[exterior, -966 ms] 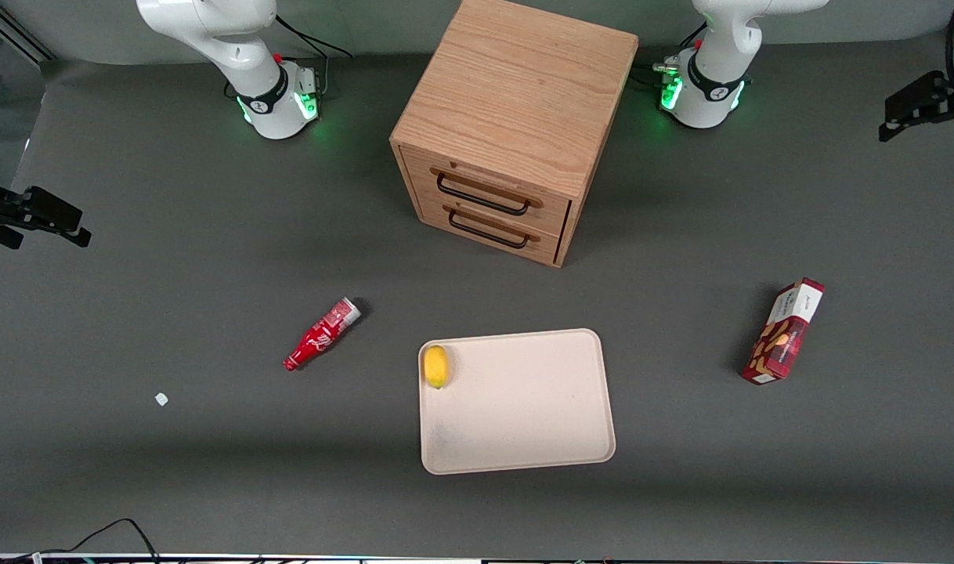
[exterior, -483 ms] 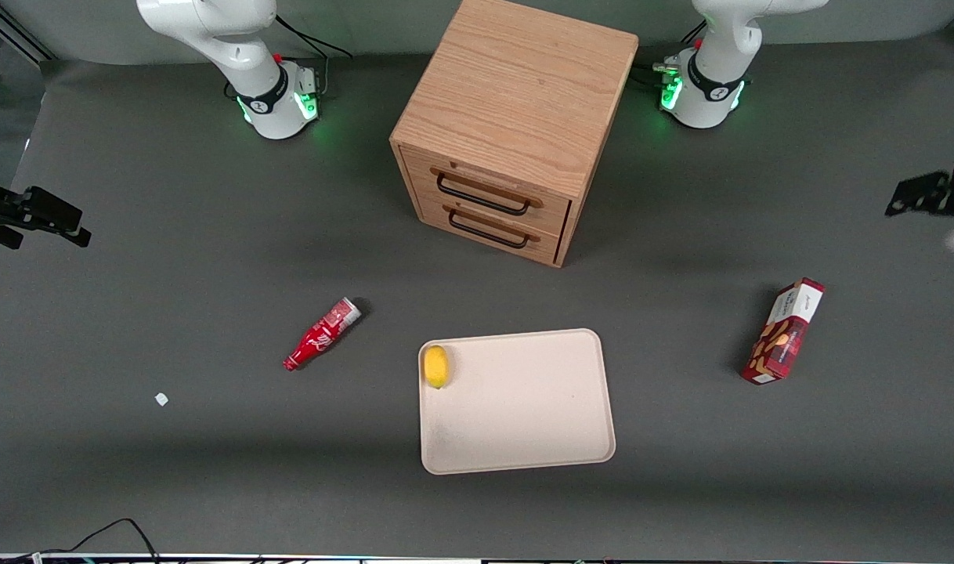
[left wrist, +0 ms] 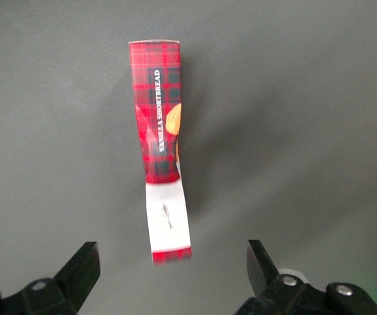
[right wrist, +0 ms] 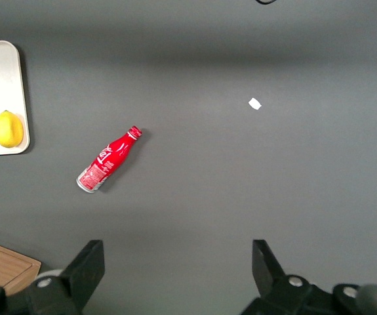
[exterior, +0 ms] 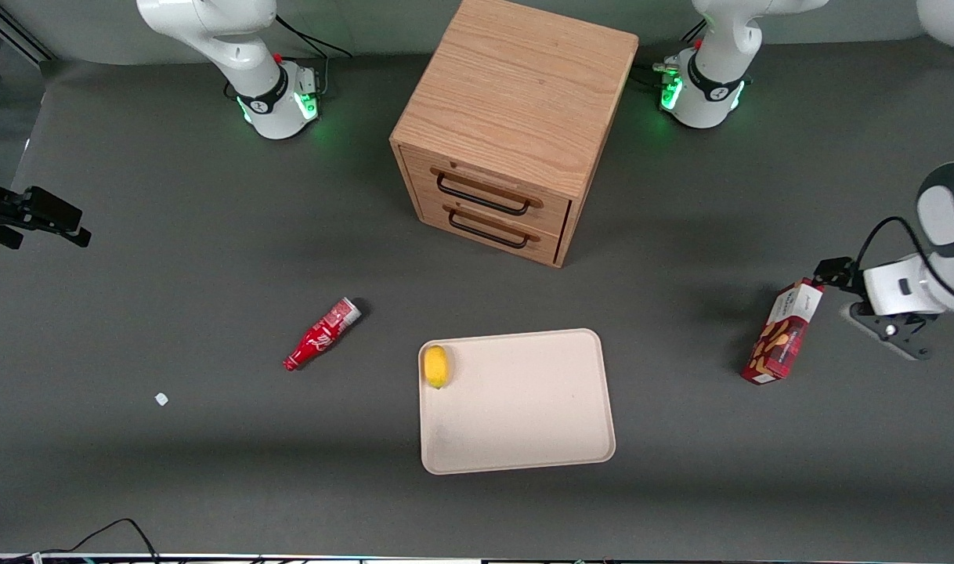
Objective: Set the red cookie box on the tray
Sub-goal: 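Lower the open left gripper over the red shortbread box's end, then close the left gripper on the box's white end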
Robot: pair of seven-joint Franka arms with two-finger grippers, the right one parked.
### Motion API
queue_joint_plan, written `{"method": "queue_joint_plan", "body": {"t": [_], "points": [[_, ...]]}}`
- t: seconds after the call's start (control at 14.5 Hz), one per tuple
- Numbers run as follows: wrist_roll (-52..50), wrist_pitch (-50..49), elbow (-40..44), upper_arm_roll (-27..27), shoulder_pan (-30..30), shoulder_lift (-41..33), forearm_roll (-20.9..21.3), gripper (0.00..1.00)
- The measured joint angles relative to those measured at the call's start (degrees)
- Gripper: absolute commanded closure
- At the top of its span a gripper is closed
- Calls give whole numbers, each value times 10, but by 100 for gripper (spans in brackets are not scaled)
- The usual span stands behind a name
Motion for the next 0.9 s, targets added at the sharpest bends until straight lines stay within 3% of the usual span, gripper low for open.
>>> {"method": "queue_joint_plan", "body": {"t": [0.41,0.48,0.55,0.62,0.9], "points": [[13,214,-96,-8,0,43,-27,0],[13,236,-107,-10,0,49,-29,27],[13,254,-116,-11,0,53,-32,72],[13,265,-122,-12,0,56,-36,100],[13,274,-127,-12,0,58,-49,100]]}}
